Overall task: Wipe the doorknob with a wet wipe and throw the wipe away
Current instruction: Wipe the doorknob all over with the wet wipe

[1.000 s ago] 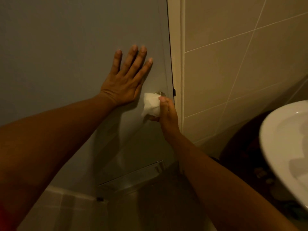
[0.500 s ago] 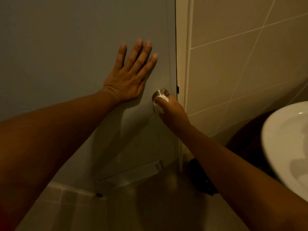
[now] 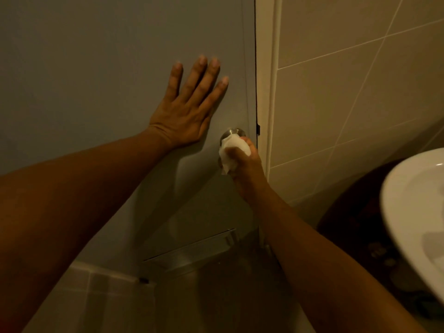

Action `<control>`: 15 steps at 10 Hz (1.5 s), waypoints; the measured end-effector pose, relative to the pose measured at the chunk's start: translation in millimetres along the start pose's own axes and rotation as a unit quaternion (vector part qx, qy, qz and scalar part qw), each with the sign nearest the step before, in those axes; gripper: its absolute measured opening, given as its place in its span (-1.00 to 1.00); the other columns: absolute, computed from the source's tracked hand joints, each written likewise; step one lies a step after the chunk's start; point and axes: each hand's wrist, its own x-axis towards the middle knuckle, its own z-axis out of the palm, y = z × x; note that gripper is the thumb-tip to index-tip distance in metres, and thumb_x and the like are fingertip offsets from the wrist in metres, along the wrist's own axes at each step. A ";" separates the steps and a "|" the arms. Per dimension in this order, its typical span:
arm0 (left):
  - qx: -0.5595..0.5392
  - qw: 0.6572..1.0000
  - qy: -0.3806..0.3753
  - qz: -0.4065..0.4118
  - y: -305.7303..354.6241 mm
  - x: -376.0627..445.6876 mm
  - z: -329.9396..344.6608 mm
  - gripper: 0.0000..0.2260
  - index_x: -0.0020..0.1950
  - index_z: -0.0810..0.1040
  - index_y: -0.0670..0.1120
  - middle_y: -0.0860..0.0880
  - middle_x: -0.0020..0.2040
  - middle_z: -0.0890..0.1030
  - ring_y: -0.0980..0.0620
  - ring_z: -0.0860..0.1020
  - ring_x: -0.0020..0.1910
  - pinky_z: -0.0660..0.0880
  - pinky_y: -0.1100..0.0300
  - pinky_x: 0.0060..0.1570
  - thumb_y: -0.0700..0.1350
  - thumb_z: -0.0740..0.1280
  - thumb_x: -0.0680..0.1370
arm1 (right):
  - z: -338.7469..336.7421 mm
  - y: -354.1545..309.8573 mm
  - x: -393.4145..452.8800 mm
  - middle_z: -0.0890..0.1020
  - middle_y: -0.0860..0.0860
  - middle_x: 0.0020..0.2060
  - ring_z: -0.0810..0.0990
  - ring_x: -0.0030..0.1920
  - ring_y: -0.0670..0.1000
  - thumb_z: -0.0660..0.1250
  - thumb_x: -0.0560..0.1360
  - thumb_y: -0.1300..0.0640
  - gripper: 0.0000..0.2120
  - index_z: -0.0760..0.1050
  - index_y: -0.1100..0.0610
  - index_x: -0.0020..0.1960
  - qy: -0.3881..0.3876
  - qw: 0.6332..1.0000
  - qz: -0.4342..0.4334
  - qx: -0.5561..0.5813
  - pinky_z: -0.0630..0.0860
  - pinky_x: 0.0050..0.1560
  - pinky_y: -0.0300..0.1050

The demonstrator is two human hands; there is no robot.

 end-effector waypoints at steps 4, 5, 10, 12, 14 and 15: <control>0.012 1.000 0.019 -0.002 -0.1 -0.7 2.6 -0.48 0.57 0.10 -0.11 -0.24 0.54 0.20 -0.28 0.20 0.51 -0.02 -0.27 0.44 0.00 0.06 0.63 | -21.4 -20.4 10.1 0.59 0.11 0.07 0.58 0.06 0.06 0.39 0.50 0.14 -0.69 0.49 0.15 0.22 -0.081 0.737 -0.293 -0.603 0.48 0.03 -0.19; 0.007 1.000 0.021 -0.004 0.6 -1.0 3.8 -0.48 0.57 0.09 -0.10 -0.23 0.54 0.19 -0.27 0.19 0.51 -0.19 -0.21 0.44 0.00 0.06 0.63 | -20.6 -9.2 5.5 0.61 -0.02 0.01 0.61 -0.03 0.00 0.40 0.49 0.15 -0.70 0.46 0.02 0.20 -0.016 0.859 -0.199 -0.472 0.55 -0.02 -0.13; -0.073 0.993 -0.070 -0.054 6.7 -1.4 -22.1 -0.48 0.58 -0.02 -0.02 -0.17 0.59 0.04 -0.20 0.03 0.57 -0.20 -0.12 0.49 0.02 0.03 0.65 | -47.2 -38.6 -12.9 0.38 0.00 0.38 0.41 0.30 0.02 0.42 0.47 0.14 -0.31 0.20 -0.09 0.50 -0.140 0.897 -0.066 -0.413 0.51 0.21 -0.07; -0.203 0.964 -0.088 -0.149 50.7 -23.3 -31.3 -0.63 0.38 0.44 -0.10 -0.18 0.49 0.32 -0.17 0.26 0.48 0.15 -0.12 0.46 0.00 0.16 0.61 | -51.3 -66.5 -2.0 0.36 0.11 0.40 0.44 0.28 0.18 0.26 0.35 0.17 -0.32 0.29 -0.04 0.47 -0.143 0.930 0.001 -0.339 0.54 0.20 0.12; -0.397 0.867 -0.193 -0.232 101.1 -37.9 -21.6 -0.58 0.35 0.45 -0.09 -0.12 0.24 0.51 -0.05 0.49 0.18 0.44 0.11 0.17 0.11 0.10 0.61 | -63.5 -61.7 5.7 0.44 0.10 0.31 0.48 0.23 0.05 0.37 0.52 0.15 -0.54 0.38 0.05 0.39 -0.158 0.889 -0.063 -0.425 0.50 0.04 -0.26; -0.450 0.816 -0.195 -0.306 111.7 -40.1 -22.0 -0.62 0.40 0.41 -0.09 -0.12 0.29 0.49 -0.04 0.50 0.20 0.38 0.25 0.12 0.02 0.18 0.62 | -69.5 -58.5 9.4 0.41 0.08 0.27 0.41 0.27 0.08 0.42 0.47 0.08 -0.53 0.43 0.06 0.36 -0.131 0.834 -0.143 -0.517 0.46 0.20 -0.15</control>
